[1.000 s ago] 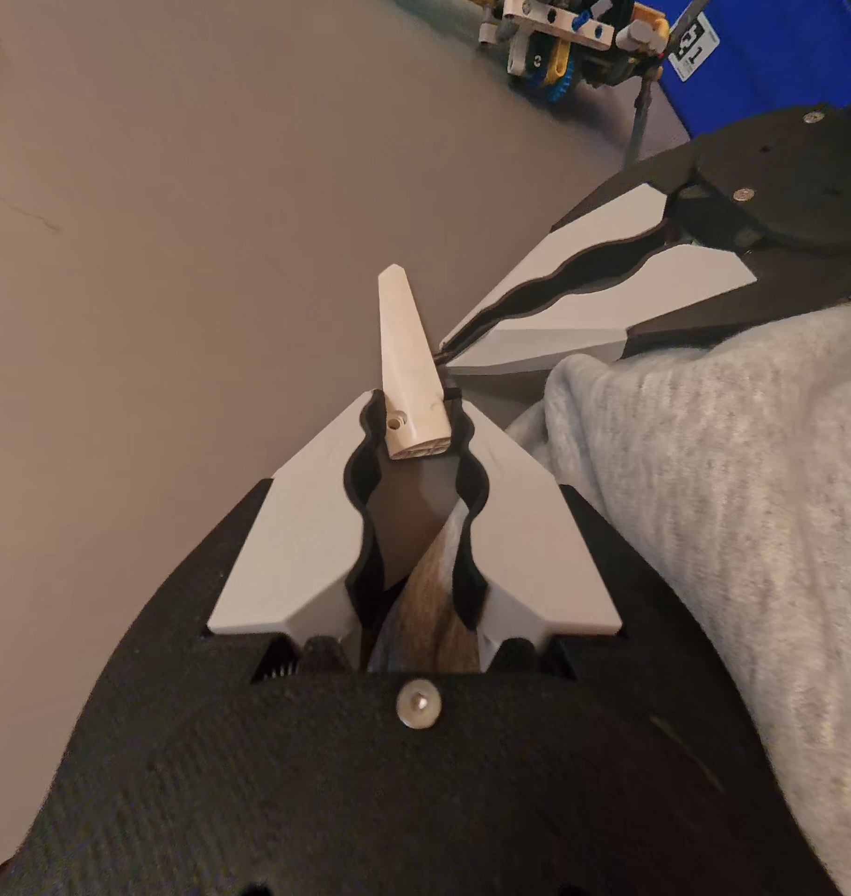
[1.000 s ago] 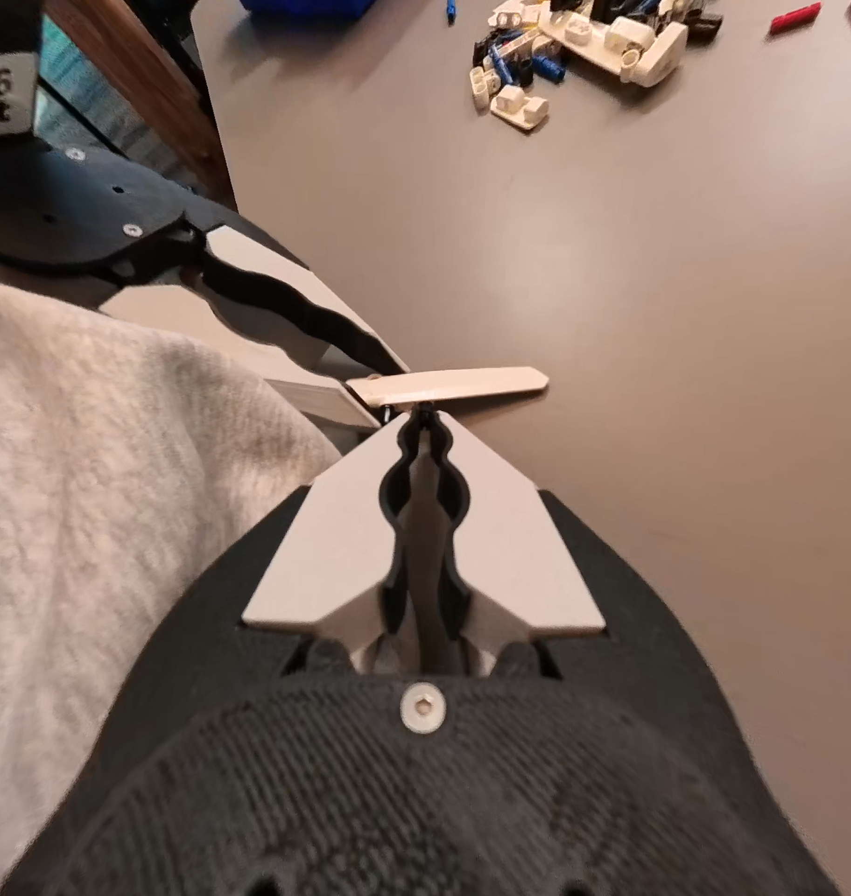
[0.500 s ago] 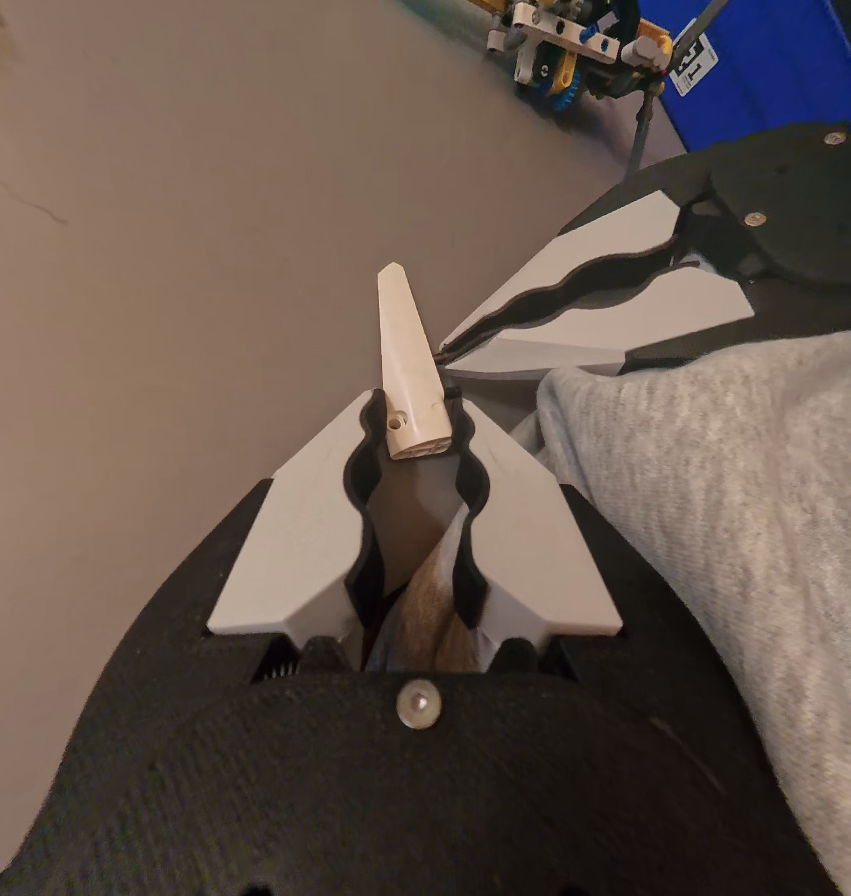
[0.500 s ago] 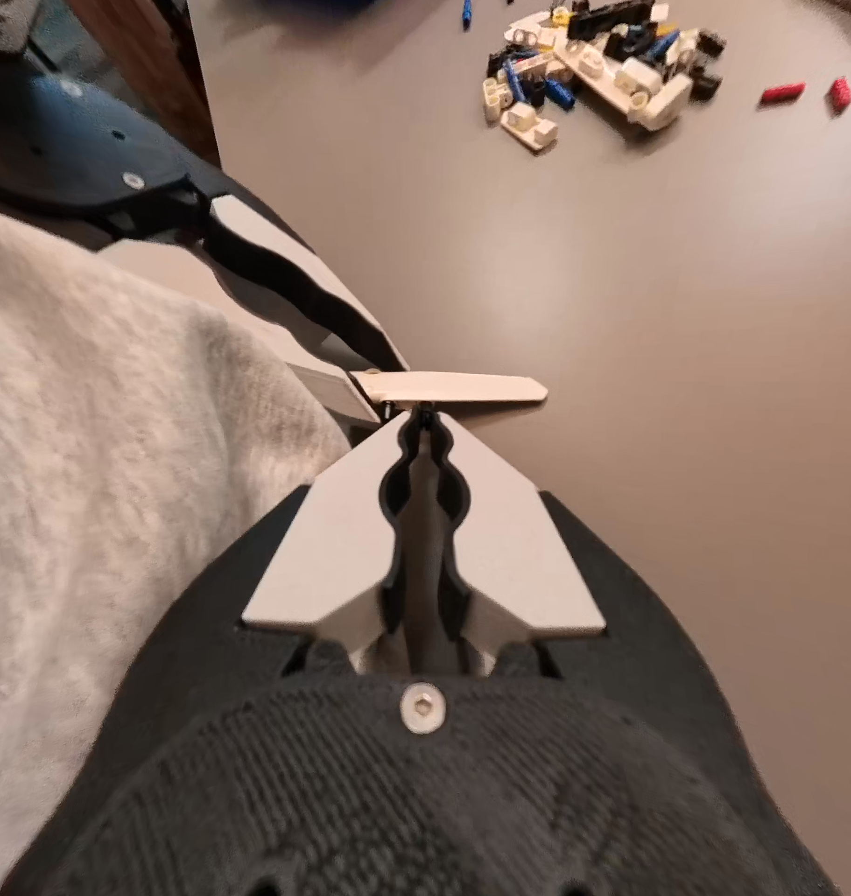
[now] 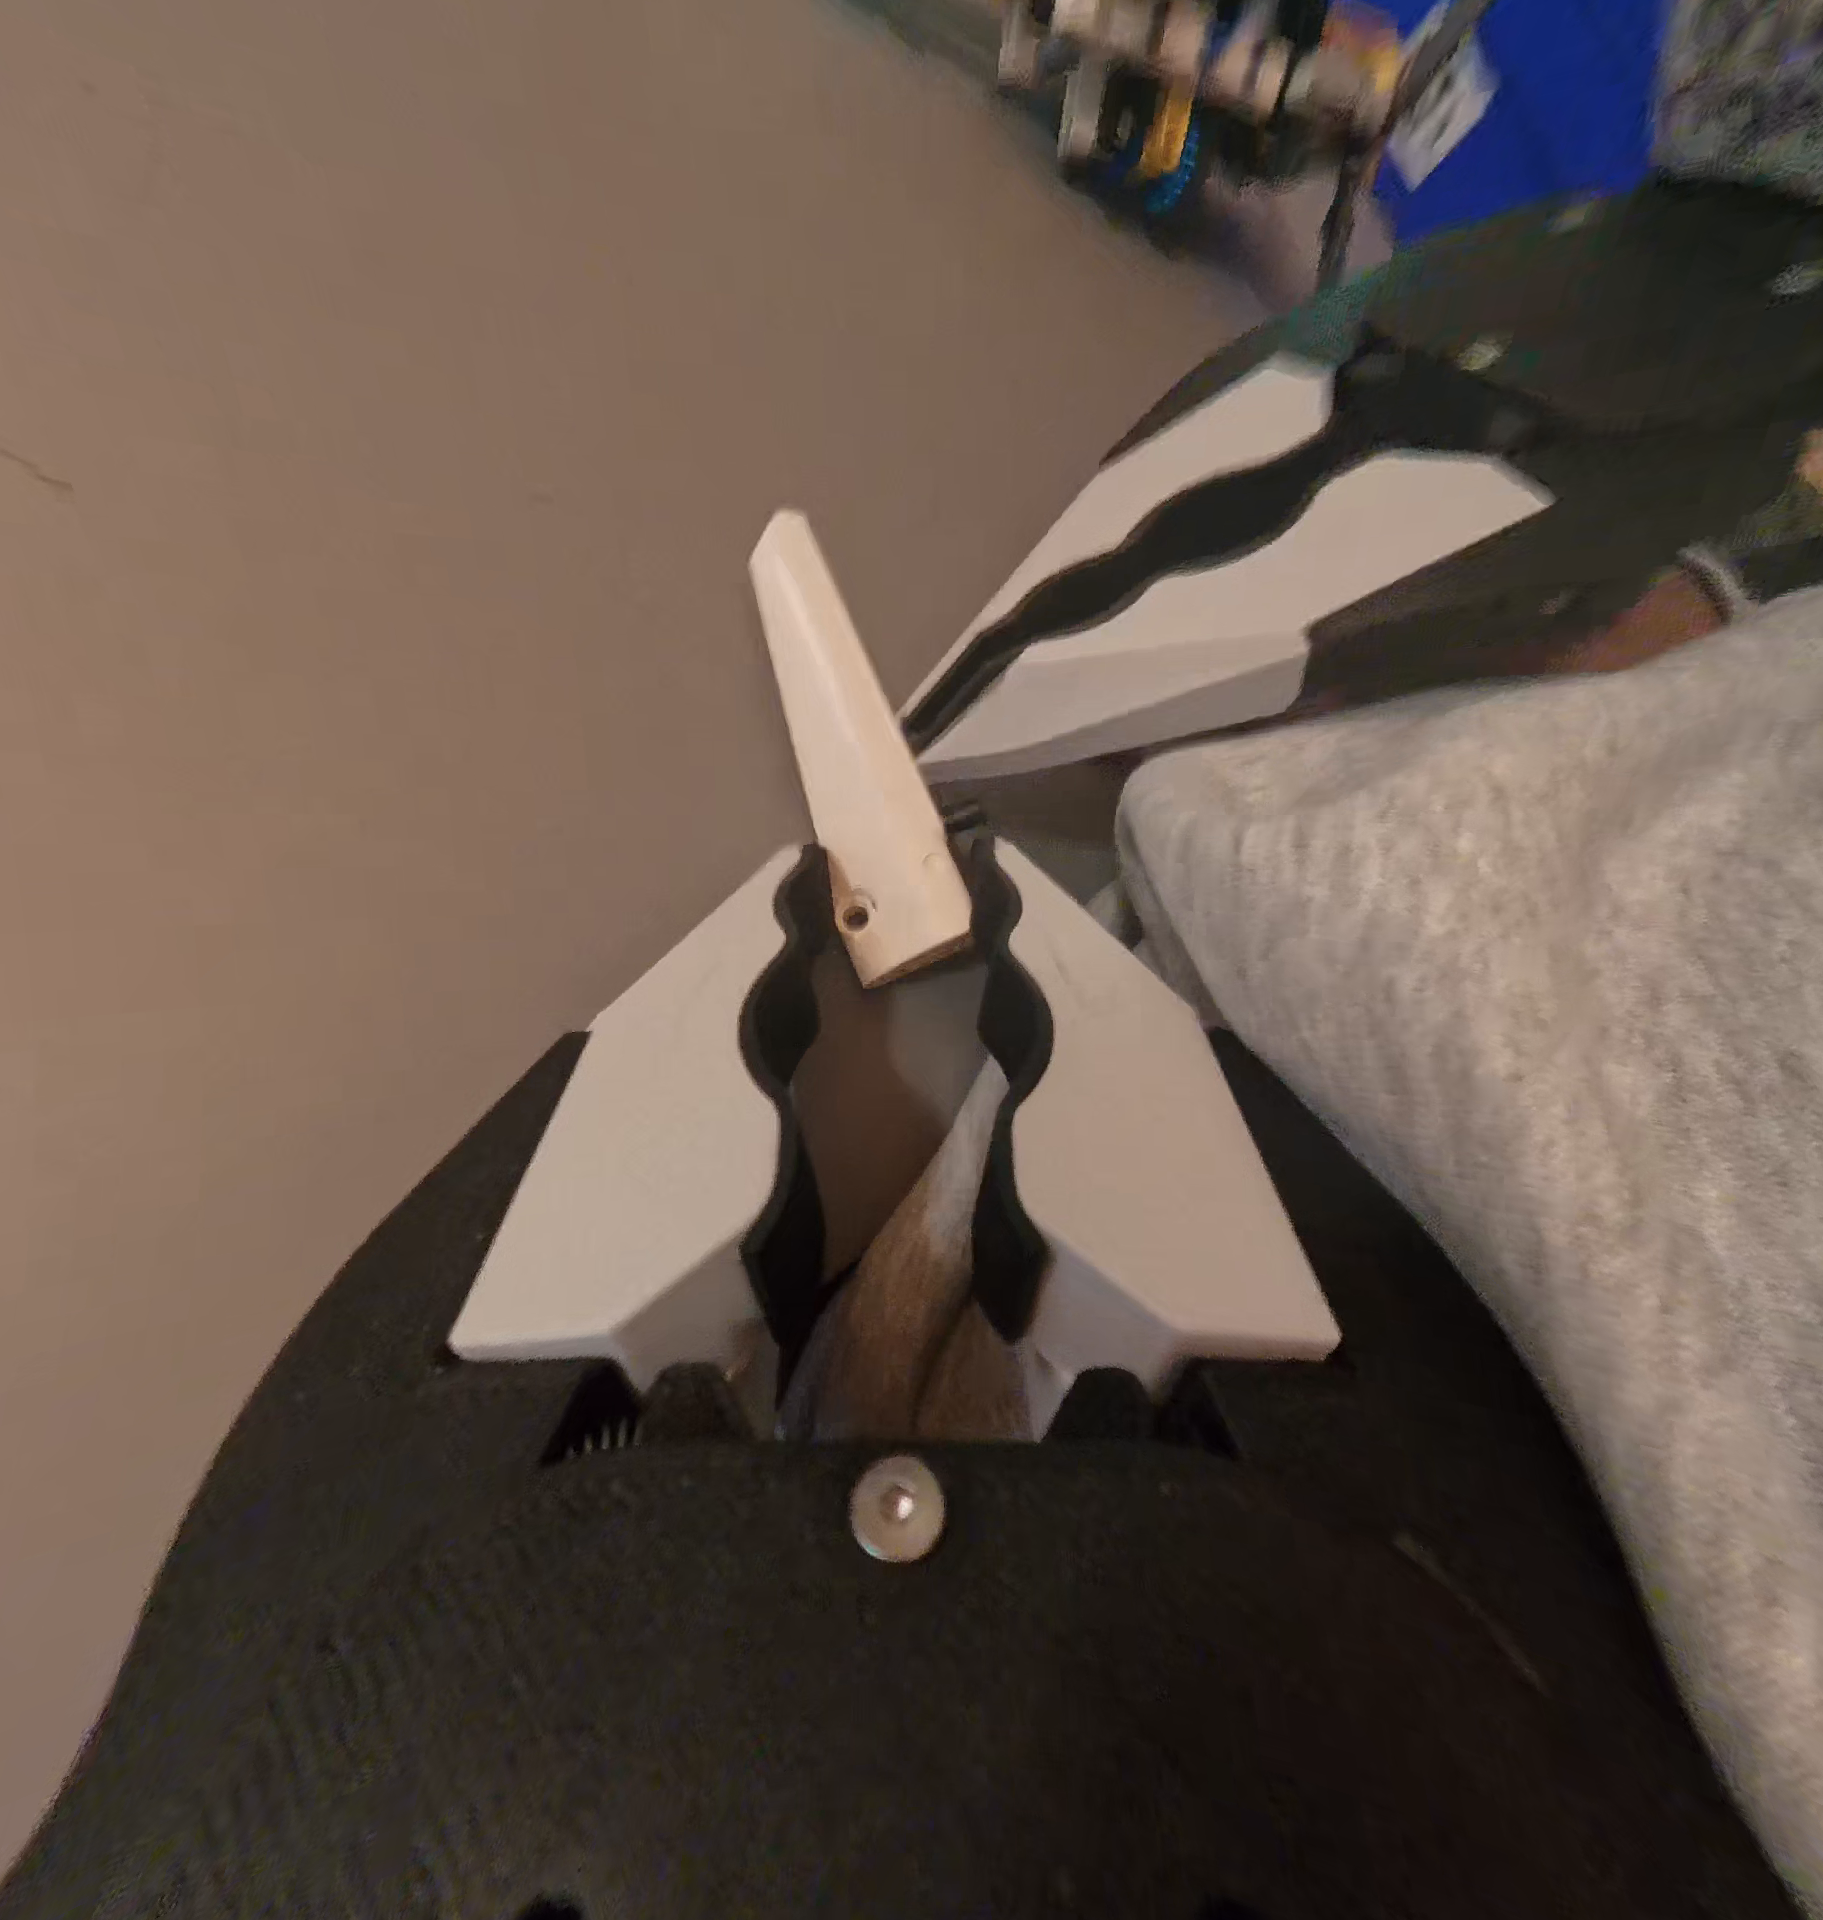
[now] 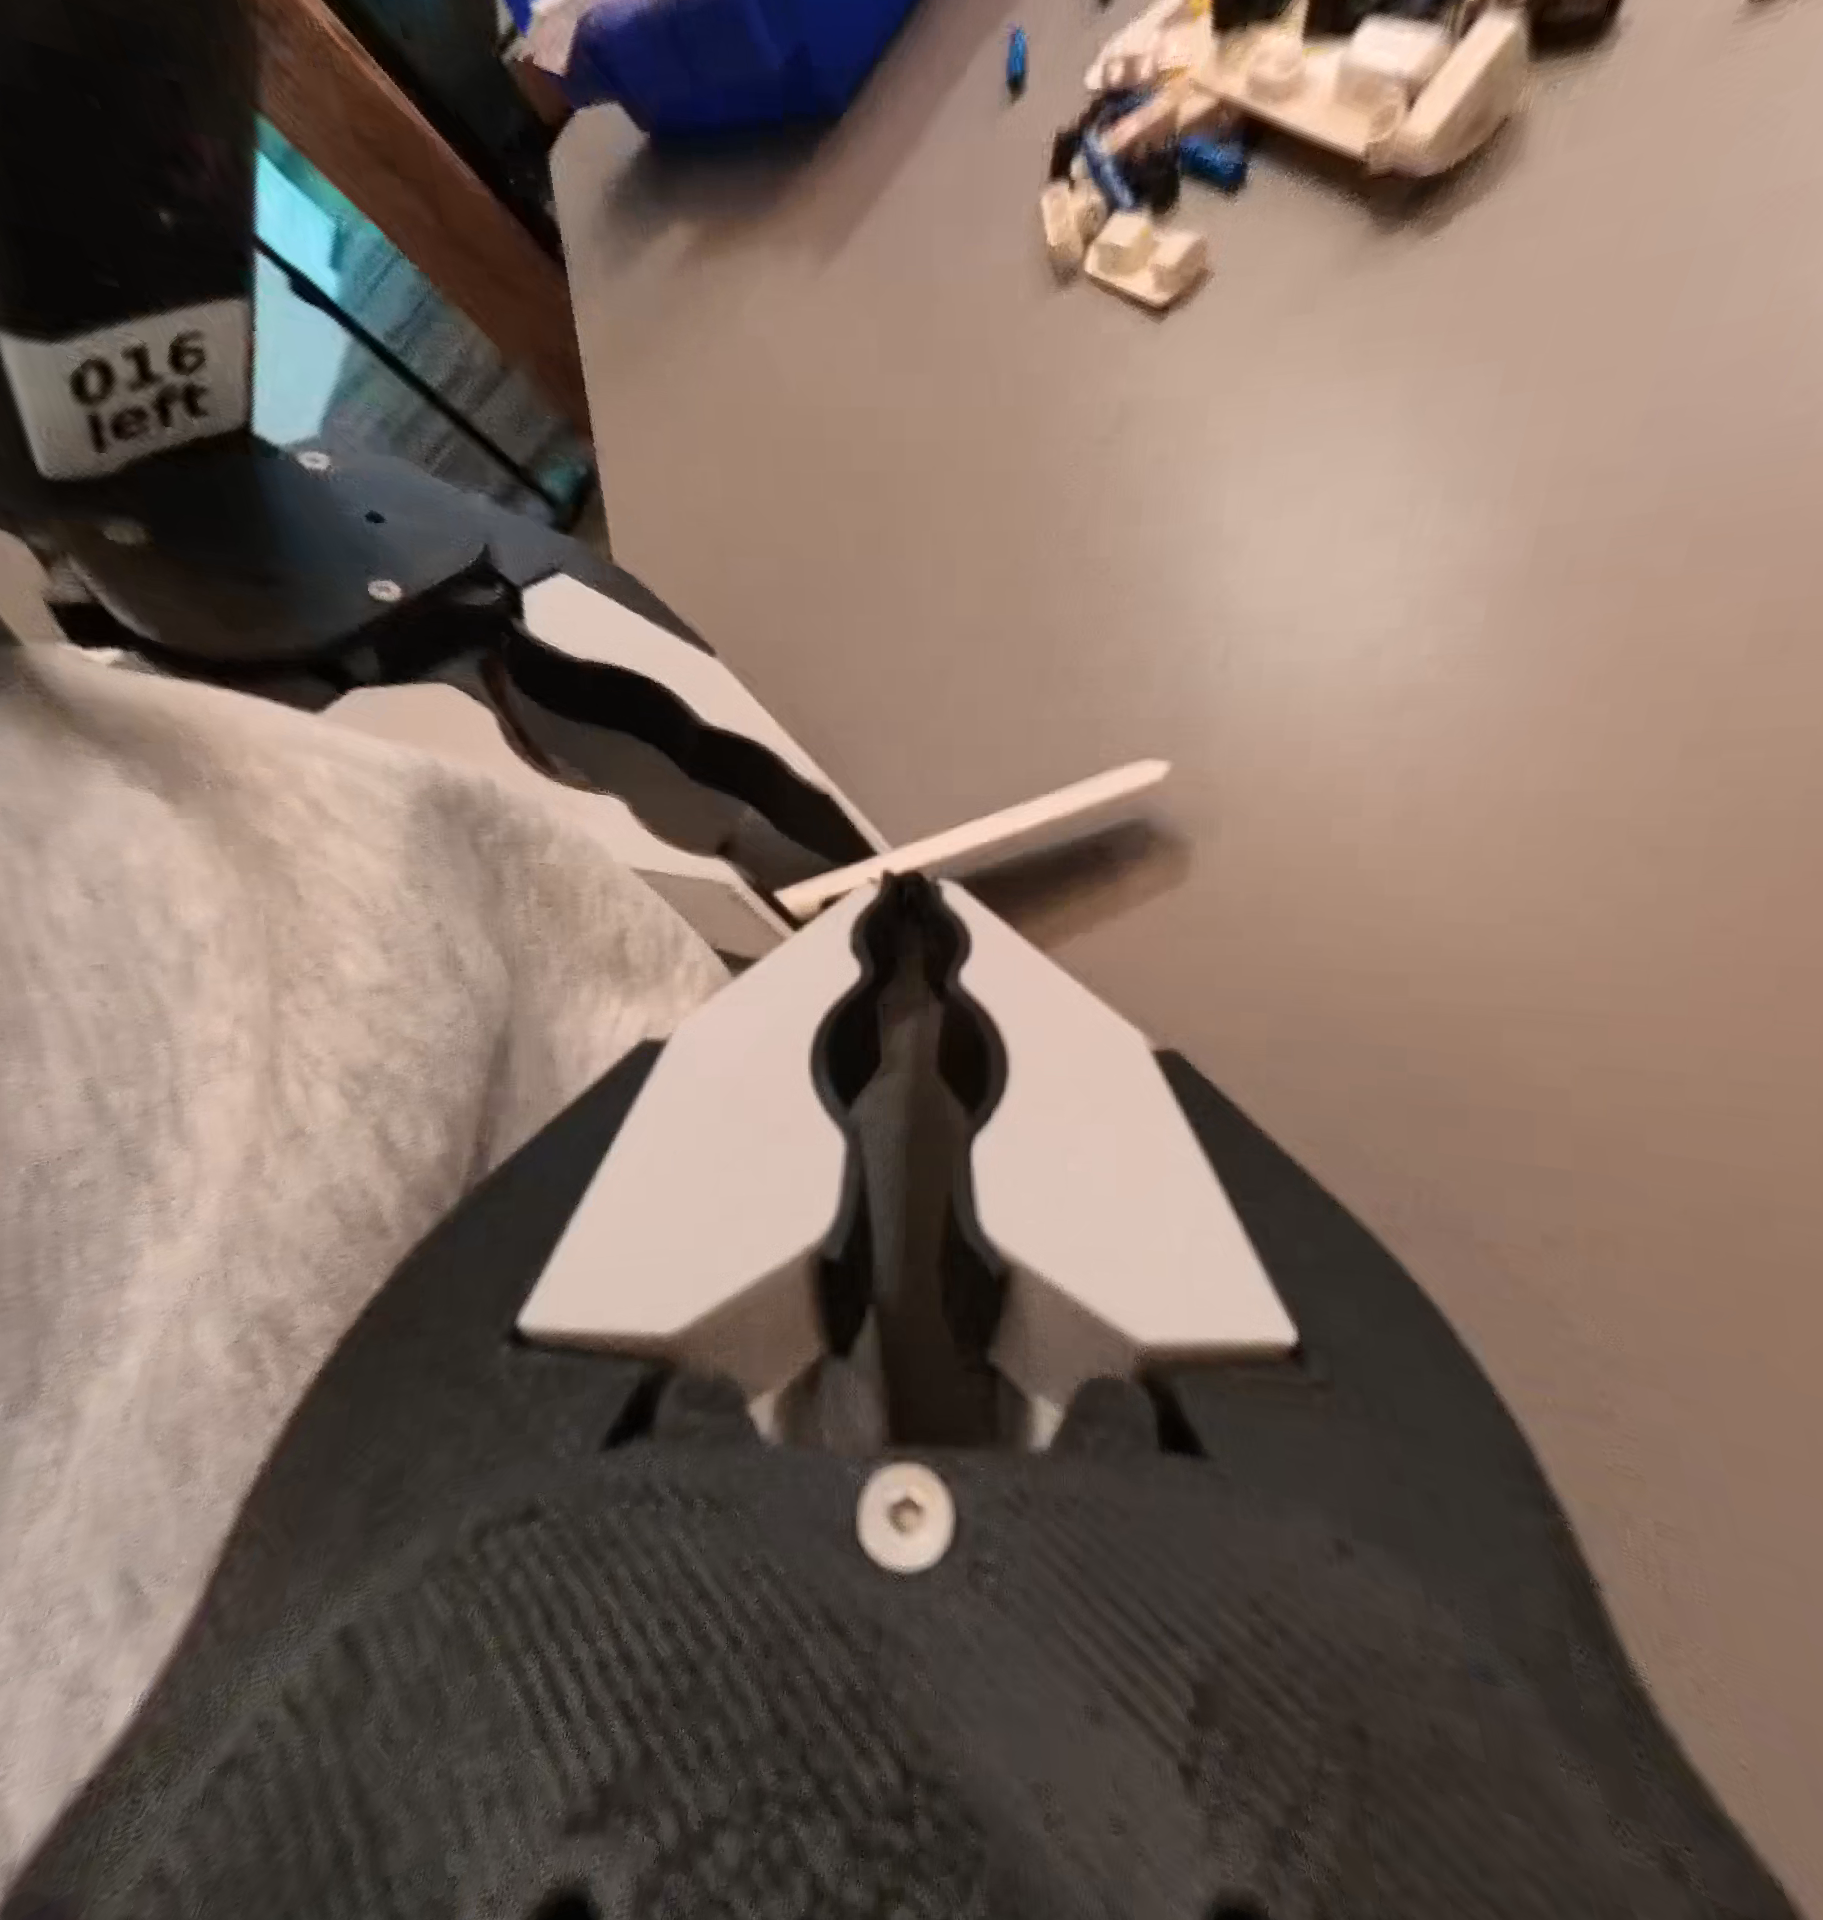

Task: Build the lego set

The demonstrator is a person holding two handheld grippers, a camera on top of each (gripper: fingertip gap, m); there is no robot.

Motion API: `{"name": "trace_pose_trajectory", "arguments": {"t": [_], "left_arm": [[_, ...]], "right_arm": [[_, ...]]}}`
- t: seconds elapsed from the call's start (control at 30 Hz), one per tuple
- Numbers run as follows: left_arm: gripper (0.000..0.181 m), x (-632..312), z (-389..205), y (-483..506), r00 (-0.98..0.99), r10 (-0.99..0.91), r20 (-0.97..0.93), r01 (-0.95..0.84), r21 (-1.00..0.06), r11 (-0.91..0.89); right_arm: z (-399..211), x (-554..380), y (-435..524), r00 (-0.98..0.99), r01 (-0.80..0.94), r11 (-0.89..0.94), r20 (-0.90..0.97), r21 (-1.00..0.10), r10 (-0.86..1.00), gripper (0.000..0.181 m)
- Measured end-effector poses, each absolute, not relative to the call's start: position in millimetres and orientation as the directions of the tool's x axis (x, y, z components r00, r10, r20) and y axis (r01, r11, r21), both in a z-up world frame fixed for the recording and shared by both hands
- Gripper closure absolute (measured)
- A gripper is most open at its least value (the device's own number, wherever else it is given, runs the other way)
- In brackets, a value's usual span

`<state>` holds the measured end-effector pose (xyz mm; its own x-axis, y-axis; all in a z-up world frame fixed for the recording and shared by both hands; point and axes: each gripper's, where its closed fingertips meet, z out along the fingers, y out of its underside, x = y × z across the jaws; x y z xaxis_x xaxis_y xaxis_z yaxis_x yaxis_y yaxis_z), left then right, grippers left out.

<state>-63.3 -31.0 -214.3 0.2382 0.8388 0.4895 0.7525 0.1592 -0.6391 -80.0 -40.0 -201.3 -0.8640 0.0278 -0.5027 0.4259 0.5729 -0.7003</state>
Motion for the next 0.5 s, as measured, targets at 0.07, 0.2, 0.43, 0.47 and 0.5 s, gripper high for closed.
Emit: {"name": "trace_pose_trajectory", "arguments": {"t": [0.07,0.2,0.43,0.47,0.5], "left_arm": [[0.148,-63,-214,-31,0.239,0.838,0.491,0.754,-0.637,0.159],[0.15,-64,-214,-32,0.243,0.837,0.491,0.753,-0.639,0.156],[0.152,-69,-214,-37,0.266,0.854,0.447,0.733,-0.669,0.122],[0.152,-69,-214,-38,0.265,0.86,0.437,0.729,-0.674,0.118],[0.153,-70,-214,-40,0.262,0.863,0.431,0.725,-0.679,0.119]], "right_arm": [[-201,-80,-41,-0.852,0.435,0.58,-0.523,-0.689,0.017,0.178],[-202,-81,-41,-0.866,0.411,0.591,-0.5,-0.694,0.015,0.178],[-196,-89,-39,-0.884,0.406,0.542,-0.467,-0.736,0.027,0.167],[-191,-92,-38,-0.875,0.429,0.511,-0.484,-0.745,0.03,0.167],[-186,-96,-37,-0.864,0.454,0.479,-0.502,-0.751,0.033,0.166]]}}
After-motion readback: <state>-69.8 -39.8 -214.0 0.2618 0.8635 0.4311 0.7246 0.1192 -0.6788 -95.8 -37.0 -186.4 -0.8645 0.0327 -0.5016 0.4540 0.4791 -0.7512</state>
